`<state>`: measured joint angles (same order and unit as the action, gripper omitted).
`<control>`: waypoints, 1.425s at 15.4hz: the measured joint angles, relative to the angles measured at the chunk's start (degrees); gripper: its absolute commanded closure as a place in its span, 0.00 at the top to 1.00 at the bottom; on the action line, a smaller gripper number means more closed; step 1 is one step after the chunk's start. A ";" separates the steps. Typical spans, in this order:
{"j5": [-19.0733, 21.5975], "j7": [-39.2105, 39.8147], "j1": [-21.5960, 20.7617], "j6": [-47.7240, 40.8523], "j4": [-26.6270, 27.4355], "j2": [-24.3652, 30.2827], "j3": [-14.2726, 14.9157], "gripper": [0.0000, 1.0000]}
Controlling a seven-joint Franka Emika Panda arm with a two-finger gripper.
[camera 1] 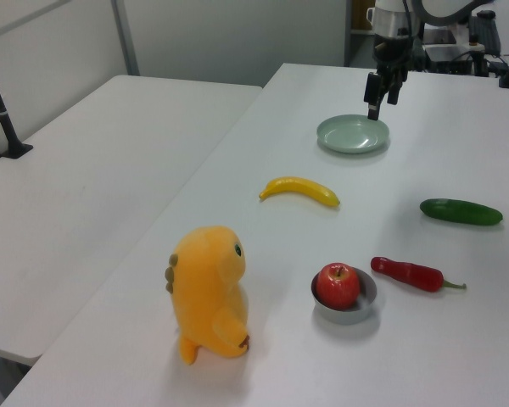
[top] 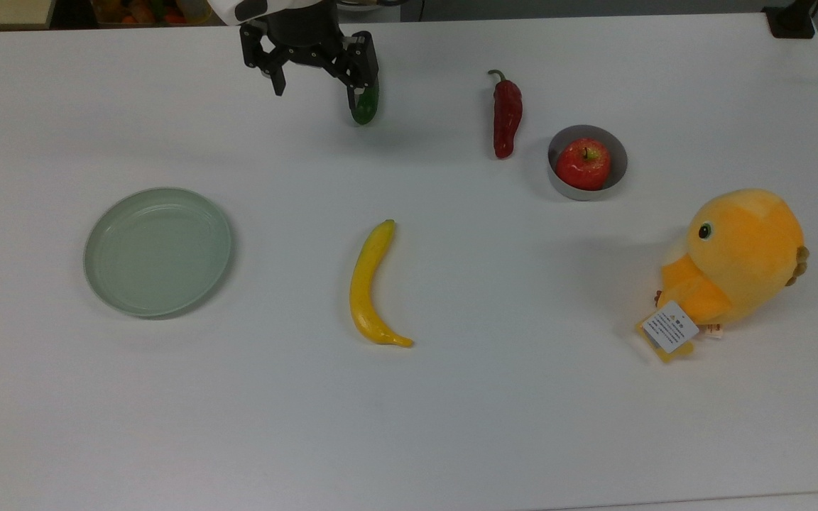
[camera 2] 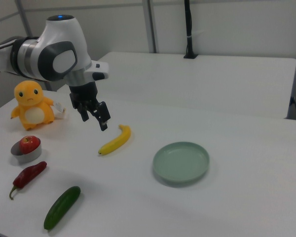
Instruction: Put the red apple in the bowl
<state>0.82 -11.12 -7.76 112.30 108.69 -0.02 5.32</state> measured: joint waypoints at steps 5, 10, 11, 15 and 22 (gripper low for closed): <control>0.03 3.04 0.48 0.00 0.11 -0.01 -0.03 1.00; 0.04 3.22 4.68 0.00 0.29 -0.39 -5.25 1.00; 0.05 3.22 5.24 0.00 0.29 -0.47 -6.14 1.00; 0.05 3.22 5.44 0.00 0.30 -0.59 -6.92 1.00; 0.05 3.22 5.43 0.00 0.31 -0.69 -6.98 1.00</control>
